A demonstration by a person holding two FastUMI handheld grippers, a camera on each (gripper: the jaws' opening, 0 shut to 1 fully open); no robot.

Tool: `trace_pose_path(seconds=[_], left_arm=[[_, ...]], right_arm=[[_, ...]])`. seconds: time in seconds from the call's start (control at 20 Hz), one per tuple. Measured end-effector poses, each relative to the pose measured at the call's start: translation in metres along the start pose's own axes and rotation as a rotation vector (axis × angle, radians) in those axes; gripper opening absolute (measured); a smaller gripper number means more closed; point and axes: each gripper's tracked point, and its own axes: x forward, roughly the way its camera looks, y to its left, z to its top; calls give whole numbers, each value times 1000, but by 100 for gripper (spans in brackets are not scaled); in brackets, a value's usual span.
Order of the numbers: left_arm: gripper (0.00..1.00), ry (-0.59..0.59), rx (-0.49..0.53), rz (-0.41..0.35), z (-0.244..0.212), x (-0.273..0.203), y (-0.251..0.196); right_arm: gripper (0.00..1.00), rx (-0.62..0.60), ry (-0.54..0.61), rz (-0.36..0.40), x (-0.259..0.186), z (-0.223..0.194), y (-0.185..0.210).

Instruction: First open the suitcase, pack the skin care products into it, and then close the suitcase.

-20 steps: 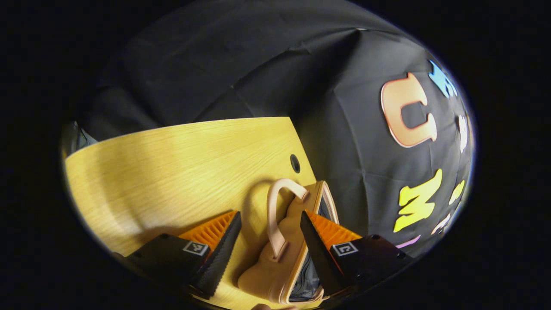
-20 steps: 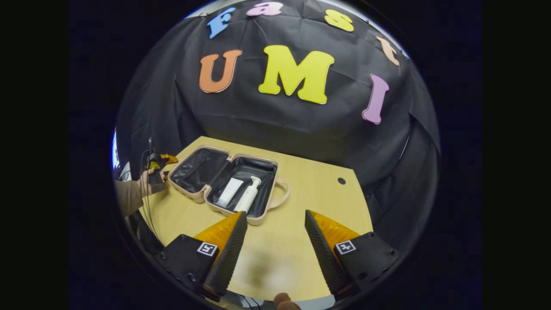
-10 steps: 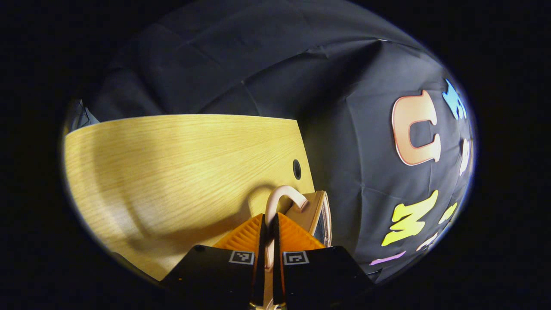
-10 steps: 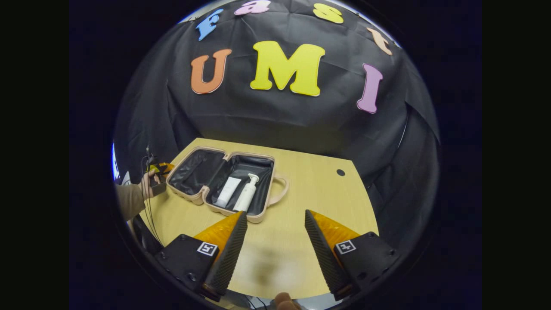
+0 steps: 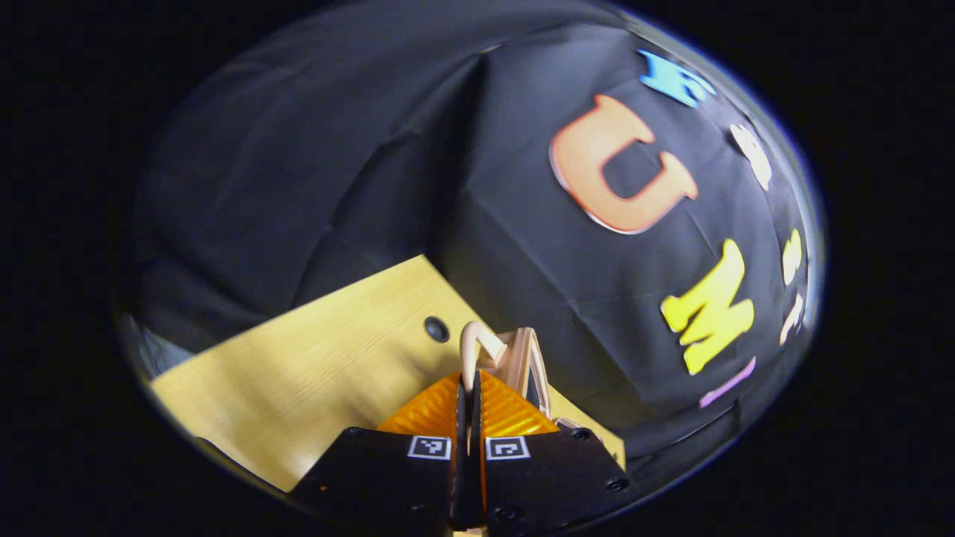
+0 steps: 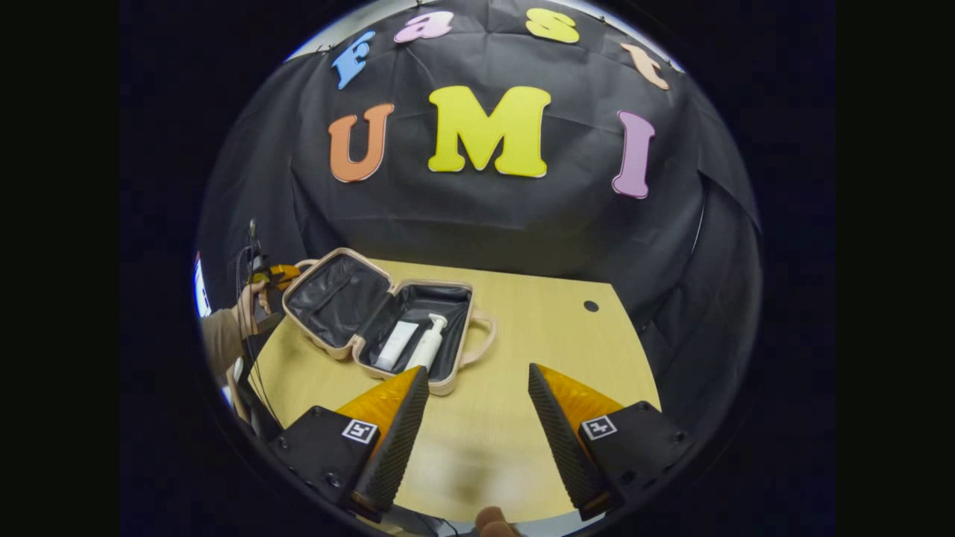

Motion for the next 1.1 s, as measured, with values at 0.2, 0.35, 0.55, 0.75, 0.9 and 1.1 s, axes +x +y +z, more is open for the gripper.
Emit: trace_pose_path(seconds=[0.2,0.35,0.55,0.75,0.9,1.1], left_arm=[[3,-90,164,-54,17,-34,-94],[3,-121,284,-61,2,-50,-155],[3,-161,392,-45,-36,-69,-215],[3,-132,371,-126,-84,-80,-276],[3,-116,429,-128,-115,-71,-298],[3,-50,453,-140,-165,-60,-326]], right_arm=[[81,-20,-97,7,-3,23,-16],[81,-22,-142,34,-6,34,-26],[81,-15,-184,68,-5,46,-43],[81,20,-194,90,-4,46,-68],[81,42,-186,110,-1,36,-86],[81,47,-154,103,2,16,-114]])
